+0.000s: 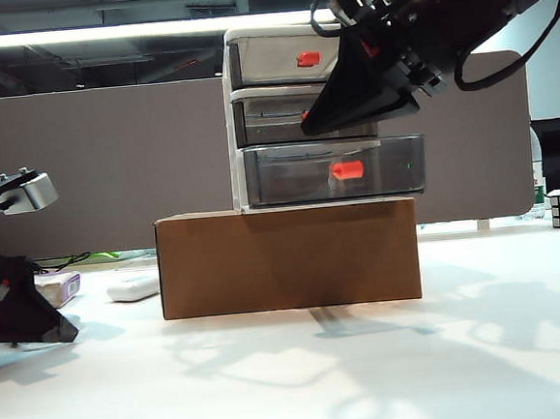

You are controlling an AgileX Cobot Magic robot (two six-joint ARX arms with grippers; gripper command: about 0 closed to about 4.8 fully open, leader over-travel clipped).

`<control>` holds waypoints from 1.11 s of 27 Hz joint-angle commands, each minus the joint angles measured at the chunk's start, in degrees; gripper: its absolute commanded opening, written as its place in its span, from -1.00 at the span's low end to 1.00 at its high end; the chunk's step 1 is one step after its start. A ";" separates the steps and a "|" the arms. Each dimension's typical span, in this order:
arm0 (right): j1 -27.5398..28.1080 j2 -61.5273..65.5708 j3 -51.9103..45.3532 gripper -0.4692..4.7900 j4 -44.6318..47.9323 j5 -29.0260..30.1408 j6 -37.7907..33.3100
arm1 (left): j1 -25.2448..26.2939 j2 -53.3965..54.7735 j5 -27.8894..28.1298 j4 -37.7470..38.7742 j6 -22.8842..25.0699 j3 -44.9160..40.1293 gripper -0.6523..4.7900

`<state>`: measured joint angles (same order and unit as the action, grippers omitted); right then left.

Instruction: Open the third layer of the drawer on the table, pick up the transparent tape on the table and put it in, and finally close the drawer.

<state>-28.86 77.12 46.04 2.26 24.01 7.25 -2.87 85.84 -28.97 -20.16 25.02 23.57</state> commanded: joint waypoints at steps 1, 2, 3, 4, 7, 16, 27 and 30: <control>-0.04 -0.22 0.26 -0.84 0.92 -0.11 0.26 | 0.02 0.87 -0.81 1.18 -0.20 -0.15 0.57; -0.04 -0.22 0.26 -0.84 0.92 -0.11 0.26 | 0.02 0.87 -0.83 1.20 -0.20 -0.15 0.57; -0.04 -0.22 0.26 -0.84 0.90 -0.11 0.26 | 0.02 0.87 -0.94 1.20 -0.20 -0.15 0.52; -0.04 -0.22 0.26 -0.84 0.85 -0.11 0.26 | 0.02 0.87 -1.64 1.20 -0.15 -0.13 0.35; -0.04 -0.22 0.26 -0.84 0.50 -0.11 0.26 | 0.02 0.87 -3.32 1.25 -0.17 -0.15 -0.19; -0.04 -0.24 0.26 -0.84 -0.24 -0.11 0.26 | 0.02 -1.53 -3.45 1.40 -1.07 -0.13 -0.22; 0.00 -4.31 0.26 -0.84 -1.16 -1.81 0.28 | -18.03 -29.97 1.79 6.80 -5.88 1.79 -0.19; 0.00 -6.97 0.26 -0.84 -1.88 -2.05 0.26 | -26.05 -27.45 5.95 6.38 -6.38 6.73 -0.19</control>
<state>-28.84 71.00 46.00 0.23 22.11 7.33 -26.92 57.14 -24.51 -12.56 19.18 28.14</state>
